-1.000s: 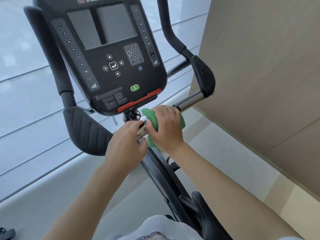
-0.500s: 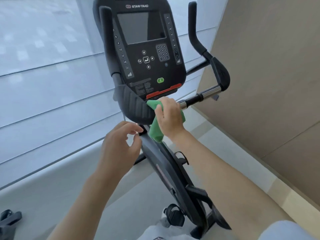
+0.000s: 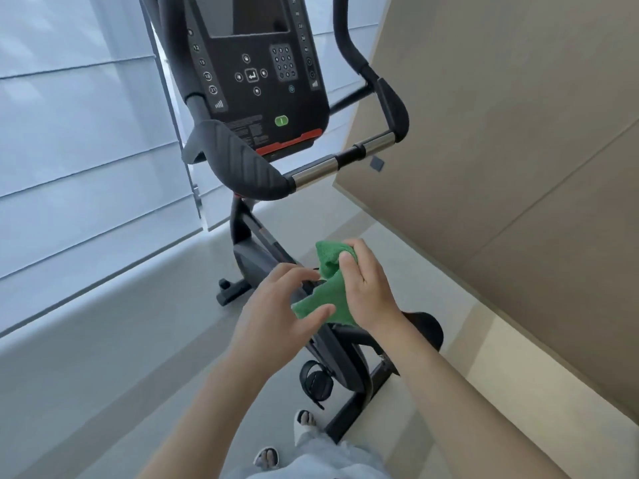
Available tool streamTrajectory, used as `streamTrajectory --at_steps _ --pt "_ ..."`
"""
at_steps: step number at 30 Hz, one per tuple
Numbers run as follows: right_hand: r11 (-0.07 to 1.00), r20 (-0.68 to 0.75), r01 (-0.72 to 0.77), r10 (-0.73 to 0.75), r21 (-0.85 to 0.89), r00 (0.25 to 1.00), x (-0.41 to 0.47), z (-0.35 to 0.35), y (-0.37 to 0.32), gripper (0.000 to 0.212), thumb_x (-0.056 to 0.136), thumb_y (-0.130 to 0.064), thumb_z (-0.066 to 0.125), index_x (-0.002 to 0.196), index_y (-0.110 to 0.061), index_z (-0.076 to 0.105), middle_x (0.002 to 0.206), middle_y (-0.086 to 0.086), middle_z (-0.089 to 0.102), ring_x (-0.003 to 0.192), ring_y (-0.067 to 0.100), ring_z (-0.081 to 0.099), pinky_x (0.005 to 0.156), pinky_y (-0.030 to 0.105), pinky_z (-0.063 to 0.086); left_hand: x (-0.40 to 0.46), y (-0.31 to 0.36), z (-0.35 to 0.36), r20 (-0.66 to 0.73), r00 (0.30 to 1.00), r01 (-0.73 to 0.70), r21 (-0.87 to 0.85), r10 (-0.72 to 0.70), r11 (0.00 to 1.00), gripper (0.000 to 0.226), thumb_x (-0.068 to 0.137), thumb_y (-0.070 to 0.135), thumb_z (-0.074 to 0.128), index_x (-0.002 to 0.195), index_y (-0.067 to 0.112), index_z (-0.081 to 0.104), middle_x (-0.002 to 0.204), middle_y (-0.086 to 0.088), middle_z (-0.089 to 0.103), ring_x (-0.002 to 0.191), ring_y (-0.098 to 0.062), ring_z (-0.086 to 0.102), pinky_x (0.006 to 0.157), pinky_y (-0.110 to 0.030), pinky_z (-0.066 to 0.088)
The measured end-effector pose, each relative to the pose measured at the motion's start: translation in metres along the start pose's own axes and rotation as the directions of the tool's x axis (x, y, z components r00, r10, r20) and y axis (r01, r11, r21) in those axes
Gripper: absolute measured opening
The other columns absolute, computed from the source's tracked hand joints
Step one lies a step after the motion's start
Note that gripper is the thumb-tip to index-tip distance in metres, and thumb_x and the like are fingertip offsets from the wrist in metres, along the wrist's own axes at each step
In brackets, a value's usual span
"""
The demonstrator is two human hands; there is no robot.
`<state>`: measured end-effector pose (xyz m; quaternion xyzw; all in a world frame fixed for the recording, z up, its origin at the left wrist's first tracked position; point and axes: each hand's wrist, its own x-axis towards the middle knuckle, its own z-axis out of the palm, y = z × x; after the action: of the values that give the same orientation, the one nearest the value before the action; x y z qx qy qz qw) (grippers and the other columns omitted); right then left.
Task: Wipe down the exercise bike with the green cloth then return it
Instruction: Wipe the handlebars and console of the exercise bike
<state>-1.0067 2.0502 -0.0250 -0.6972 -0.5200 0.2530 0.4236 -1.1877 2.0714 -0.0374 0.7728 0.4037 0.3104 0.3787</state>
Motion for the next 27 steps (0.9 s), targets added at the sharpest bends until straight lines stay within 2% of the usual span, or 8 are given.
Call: streamTrajectory --at_steps 3,8,12,16,19,24,27 --pt "0.998 -0.08 -0.056 0.056 -0.007 0.995 -0.029 -0.033 0.016 0.027 0.105 -0.034 0.038 0.106 -0.014 0.056 0.101 0.008 0.062 0.098 0.03 0.058 0.089 0.054 0.051 -0.002 0.022 0.038 0.062 0.998 -0.024 -0.032 0.026 0.999 0.038 0.086 0.053 0.076 0.12 0.042 0.066 0.112 0.028 0.062 0.107 0.008 0.059 0.088 -0.028 0.057" --pt "0.99 -0.208 -0.137 0.141 0.032 0.968 -0.079 -0.081 0.045 0.025 0.104 -0.04 0.04 0.109 -0.019 0.054 0.102 0.004 0.062 0.099 0.029 0.058 0.087 0.052 0.051 -0.003 0.063 0.106 0.17 0.98 -0.104 0.011 0.1 0.995 0.016 0.094 0.035 0.07 0.11 0.036 0.068 0.098 0.023 0.06 0.087 -0.003 0.06 0.076 -0.034 0.057" --pt "0.96 -0.279 -0.21 0.256 0.185 0.925 -0.131 -0.131 0.082 0.023 0.101 -0.051 0.052 0.115 -0.033 0.056 0.106 -0.004 0.066 0.1 0.02 0.064 0.087 0.039 0.053 -0.02 0.092 0.158 0.247 0.96 -0.148 0.036 0.134 0.988 0.016 0.096 0.033 0.071 0.11 0.037 0.065 0.1 0.023 0.062 0.088 -0.006 0.061 0.076 -0.033 0.056" --pt "0.921 -0.244 -0.217 0.302 0.323 0.922 -0.172 -0.175 0.121 0.038 0.097 -0.054 0.063 0.133 -0.041 0.056 0.122 -0.011 0.066 0.11 0.014 0.067 0.091 0.031 0.057 -0.032 0.122 0.204 0.266 0.948 -0.199 0.074 0.173 0.977 0.014 0.098 0.032 0.069 0.109 0.036 0.063 0.093 0.024 0.058 0.086 -0.007 0.057 0.073 -0.033 0.052" --pt "0.933 -0.231 -0.181 0.259 0.31 0.938 -0.19 -0.21 0.147 0.046 0.095 -0.048 0.068 0.139 -0.045 0.053 0.127 -0.018 0.064 0.111 0.009 0.065 0.09 0.027 0.054 -0.034 0.15 0.238 0.262 0.947 -0.223 0.111 0.188 0.969 0.012 0.1 0.029 0.067 0.111 0.033 0.064 0.095 0.022 0.059 0.09 -0.01 0.057 0.073 -0.035 0.052" --pt "0.976 -0.182 -0.139 0.169 0.169 0.969 -0.221 -0.29 0.193 0.061 0.089 -0.028 0.07 0.143 -0.05 0.05 0.137 -0.018 0.058 0.123 0.01 0.058 0.09 0.013 0.047 -0.042 0.201 0.304 0.277 0.943 -0.236 0.161 0.186 0.958 0.012 0.101 0.021 0.065 0.109 0.03 0.064 0.099 0.019 0.063 0.089 -0.015 0.059 0.075 -0.038 0.054" --pt "0.989 -0.193 -0.12 0.136 0.09 0.972 -0.244 -0.342 0.224 0.063 0.088 -0.019 0.069 0.141 -0.048 0.052 0.133 -0.019 0.057 0.121 0.009 0.057 0.091 0.016 0.044 -0.052 0.23 0.343 0.291 0.939 -0.238 0.165 0.183 0.957 0.013 0.1 0.017 0.065 0.107 0.028 0.066 0.099 0.019 0.063 0.09 -0.017 0.059 0.076 -0.039 0.053"
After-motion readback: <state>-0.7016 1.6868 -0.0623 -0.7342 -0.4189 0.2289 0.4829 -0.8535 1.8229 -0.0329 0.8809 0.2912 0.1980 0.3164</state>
